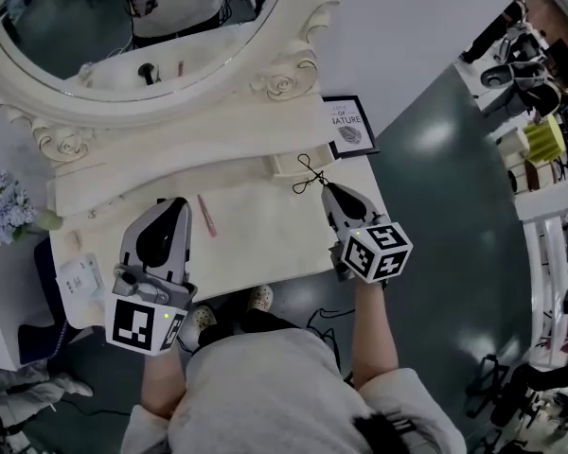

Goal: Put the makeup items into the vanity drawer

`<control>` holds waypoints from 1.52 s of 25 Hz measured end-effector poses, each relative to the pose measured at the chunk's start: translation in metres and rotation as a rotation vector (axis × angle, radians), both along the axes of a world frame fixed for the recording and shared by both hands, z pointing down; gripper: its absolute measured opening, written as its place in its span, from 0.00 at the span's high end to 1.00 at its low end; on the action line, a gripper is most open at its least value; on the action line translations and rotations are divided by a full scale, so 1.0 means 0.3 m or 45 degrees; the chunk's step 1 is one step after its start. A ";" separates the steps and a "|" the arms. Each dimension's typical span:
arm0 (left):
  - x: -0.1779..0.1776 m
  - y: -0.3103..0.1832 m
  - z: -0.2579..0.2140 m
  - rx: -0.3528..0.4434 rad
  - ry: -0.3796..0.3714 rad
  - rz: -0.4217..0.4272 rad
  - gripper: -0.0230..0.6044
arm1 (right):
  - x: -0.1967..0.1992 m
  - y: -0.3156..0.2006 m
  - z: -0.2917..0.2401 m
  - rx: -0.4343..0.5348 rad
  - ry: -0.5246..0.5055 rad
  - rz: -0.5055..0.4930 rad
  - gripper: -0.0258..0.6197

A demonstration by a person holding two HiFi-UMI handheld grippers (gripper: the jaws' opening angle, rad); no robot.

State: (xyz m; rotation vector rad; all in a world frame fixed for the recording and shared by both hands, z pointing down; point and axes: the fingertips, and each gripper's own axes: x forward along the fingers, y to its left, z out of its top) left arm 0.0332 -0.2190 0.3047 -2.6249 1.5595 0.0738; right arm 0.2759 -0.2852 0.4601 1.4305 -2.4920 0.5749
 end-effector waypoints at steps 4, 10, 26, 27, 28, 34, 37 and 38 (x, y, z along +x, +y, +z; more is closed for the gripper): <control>-0.008 -0.008 0.003 -0.004 -0.005 -0.034 0.94 | 0.004 -0.033 0.028 -0.059 0.045 -0.054 0.91; -0.025 -0.020 0.011 -0.017 -0.007 -0.083 0.94 | -0.004 -0.078 0.077 -0.165 0.143 -0.156 0.91; -0.063 -0.045 0.033 -0.038 -0.012 -0.175 0.94 | -0.014 -0.192 0.171 -0.392 0.301 -0.254 0.91; -0.067 -0.047 0.033 -0.040 -0.013 -0.182 0.94 | -0.015 -0.199 0.176 -0.402 0.312 -0.257 0.91; -0.071 -0.049 0.034 -0.042 -0.013 -0.188 0.94 | -0.016 -0.205 0.180 -0.411 0.321 -0.259 0.91; -0.085 -0.067 0.046 -0.054 -0.014 -0.212 0.94 | -0.025 -0.255 0.199 -0.442 0.324 -0.267 0.91; -0.092 -0.076 0.049 -0.059 -0.018 -0.224 0.94 | -0.030 -0.284 0.211 -0.455 0.330 -0.272 0.91; -0.096 -0.079 0.050 -0.061 -0.019 -0.229 0.94 | -0.033 -0.291 0.219 -0.462 0.337 -0.277 0.91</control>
